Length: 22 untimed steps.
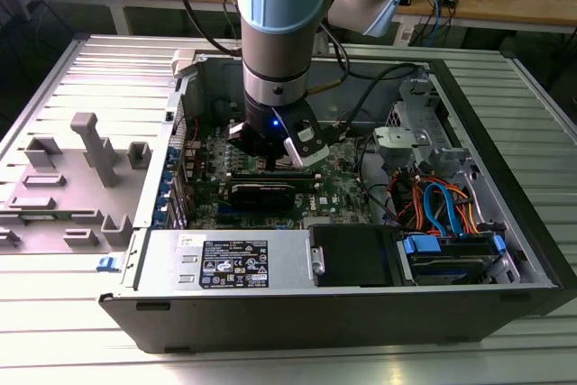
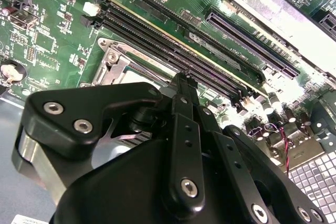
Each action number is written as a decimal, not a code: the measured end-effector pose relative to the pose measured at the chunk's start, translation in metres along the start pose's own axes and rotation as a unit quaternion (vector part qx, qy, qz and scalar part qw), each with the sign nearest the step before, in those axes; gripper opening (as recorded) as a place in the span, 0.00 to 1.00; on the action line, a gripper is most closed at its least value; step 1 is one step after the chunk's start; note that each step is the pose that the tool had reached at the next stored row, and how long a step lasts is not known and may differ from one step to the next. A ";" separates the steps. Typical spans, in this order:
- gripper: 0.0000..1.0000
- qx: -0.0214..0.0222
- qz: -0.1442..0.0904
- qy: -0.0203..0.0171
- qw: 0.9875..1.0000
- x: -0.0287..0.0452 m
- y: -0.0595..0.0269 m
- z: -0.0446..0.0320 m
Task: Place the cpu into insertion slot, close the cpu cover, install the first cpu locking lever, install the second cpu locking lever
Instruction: 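Install the second cpu locking lever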
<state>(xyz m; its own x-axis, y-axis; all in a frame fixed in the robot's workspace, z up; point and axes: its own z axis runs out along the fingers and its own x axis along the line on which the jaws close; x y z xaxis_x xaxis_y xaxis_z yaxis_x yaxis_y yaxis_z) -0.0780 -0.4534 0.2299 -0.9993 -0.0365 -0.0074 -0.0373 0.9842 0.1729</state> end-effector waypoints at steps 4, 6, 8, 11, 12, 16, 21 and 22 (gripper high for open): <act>0.11 -0.001 0.000 0.000 1.000 0.0002 -0.0001 -0.0001; 0.11 -0.004 0.000 0.000 1.000 0.0001 -0.0001 0.0000; 0.11 -0.009 0.000 0.000 1.000 0.0020 -0.0001 0.0011; 0.11 -0.014 0.000 0.000 1.000 0.0042 -0.0004 0.0035; 0.11 -0.017 0.000 0.000 1.000 0.0043 -0.0006 0.0045; 0.11 -0.026 0.000 0.000 1.000 0.0049 -0.0022 0.0088; 0.11 -0.026 0.000 0.001 1.000 0.0057 -0.0057 0.0086; 0.11 -0.026 0.000 0.001 1.000 0.0061 -0.0063 0.0085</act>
<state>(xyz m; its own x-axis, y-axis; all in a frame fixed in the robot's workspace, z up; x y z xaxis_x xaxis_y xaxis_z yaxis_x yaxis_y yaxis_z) -0.0838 -0.4583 0.2204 -0.9993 -0.0360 -0.0056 -0.0364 0.9738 0.2243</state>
